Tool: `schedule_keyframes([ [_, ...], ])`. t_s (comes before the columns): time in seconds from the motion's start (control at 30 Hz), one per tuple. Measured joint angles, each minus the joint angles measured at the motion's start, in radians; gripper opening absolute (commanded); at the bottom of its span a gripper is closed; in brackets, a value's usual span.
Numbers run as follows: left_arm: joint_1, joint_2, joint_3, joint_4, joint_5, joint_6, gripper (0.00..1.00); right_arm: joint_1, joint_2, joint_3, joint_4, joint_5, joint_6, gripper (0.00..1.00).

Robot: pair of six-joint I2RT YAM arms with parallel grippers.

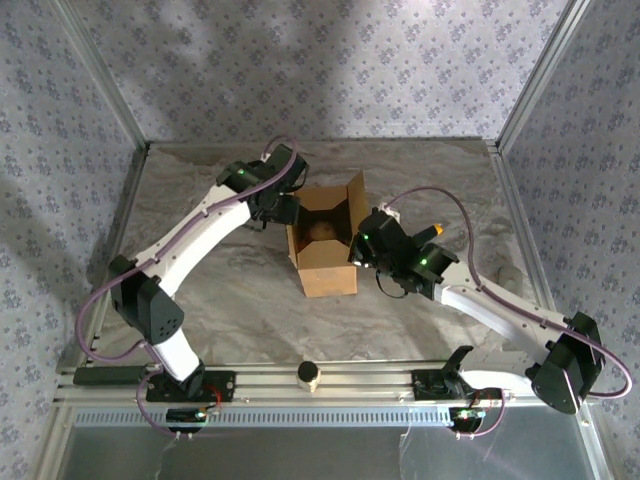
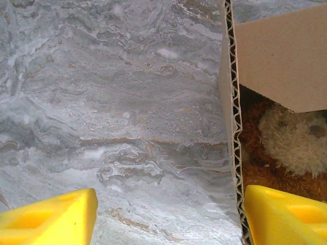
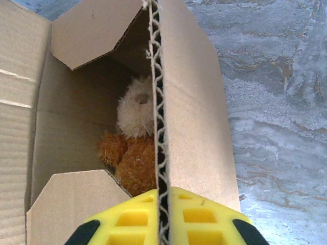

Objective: Unpack the express box

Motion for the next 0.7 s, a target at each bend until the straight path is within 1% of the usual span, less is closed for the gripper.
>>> schedule_keyframes([
  [0.23,0.023,-0.074,-0.13,0.117,0.048,-0.002,0.74,-0.036,0.0,0.001,0.019,-0.061,-0.015,0.0],
  [0.37,0.058,-0.118,-0.22,0.188,0.11,-0.017,0.74,-0.063,0.003,0.005,0.037,-0.121,-0.039,0.0],
  [0.47,0.079,-0.15,-0.274,0.232,0.157,-0.03,0.73,-0.095,0.011,0.014,0.049,-0.18,-0.063,0.0],
  [0.7,0.104,-0.169,-0.382,0.265,0.195,-0.055,0.73,-0.189,0.035,0.021,0.03,-0.258,-0.145,0.0],
])
